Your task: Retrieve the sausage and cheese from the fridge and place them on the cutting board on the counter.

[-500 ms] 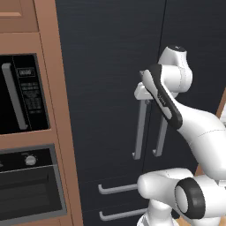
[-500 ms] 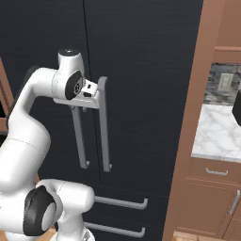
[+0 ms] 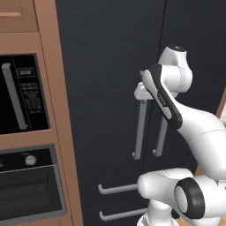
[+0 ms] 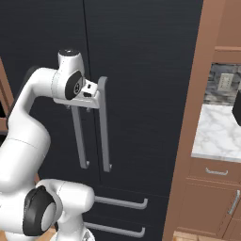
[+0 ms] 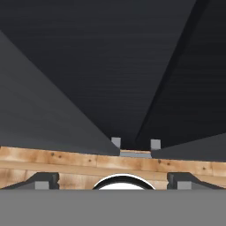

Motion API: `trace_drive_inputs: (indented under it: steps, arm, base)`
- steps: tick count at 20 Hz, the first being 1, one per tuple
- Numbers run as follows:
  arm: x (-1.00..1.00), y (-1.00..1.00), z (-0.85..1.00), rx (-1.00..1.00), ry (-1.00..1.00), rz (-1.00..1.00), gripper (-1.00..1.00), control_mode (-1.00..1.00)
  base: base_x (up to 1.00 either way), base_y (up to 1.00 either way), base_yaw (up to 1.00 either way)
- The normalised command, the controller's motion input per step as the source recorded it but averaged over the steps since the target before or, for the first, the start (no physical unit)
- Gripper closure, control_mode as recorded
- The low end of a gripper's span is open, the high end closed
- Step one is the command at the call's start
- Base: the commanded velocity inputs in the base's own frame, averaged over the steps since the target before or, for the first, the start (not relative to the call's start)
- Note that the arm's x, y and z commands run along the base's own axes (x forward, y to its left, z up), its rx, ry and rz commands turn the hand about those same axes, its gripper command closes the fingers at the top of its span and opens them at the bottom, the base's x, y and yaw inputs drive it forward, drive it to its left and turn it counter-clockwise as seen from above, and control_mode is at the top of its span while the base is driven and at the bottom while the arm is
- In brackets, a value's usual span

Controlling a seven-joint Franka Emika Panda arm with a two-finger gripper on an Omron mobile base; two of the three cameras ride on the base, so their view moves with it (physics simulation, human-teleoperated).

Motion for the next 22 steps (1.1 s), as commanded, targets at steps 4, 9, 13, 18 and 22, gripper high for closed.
trace_drive_inputs:
  steps: [4, 9, 13, 18, 22]
  arm:
    - [0.00, 0.00, 0.00, 0.00, 0.00, 0.00, -1.00, 1.00]
    - [0.00, 0.00, 0.00, 0.00, 0.00, 0.00, -1.00, 1.00]
    - [0.00, 0.00, 0.00, 0.00, 0.00, 0.00, -1.00, 1.00]
    - [0.00, 0.00, 0.00, 0.00, 0.00, 0.00, -1.00, 1.00]
    - [0.00, 0.00, 0.00, 0.00, 0.00, 0.00, -1.00, 1.00]
  base:
    - [0.00, 0.00, 0.00]
    - [0.00, 0.00, 0.00]
    - [-0.50, 0.00, 0.00]
    - [-0.70, -0.04, 0.00]
    - [-0.61, -0.01, 0.00]
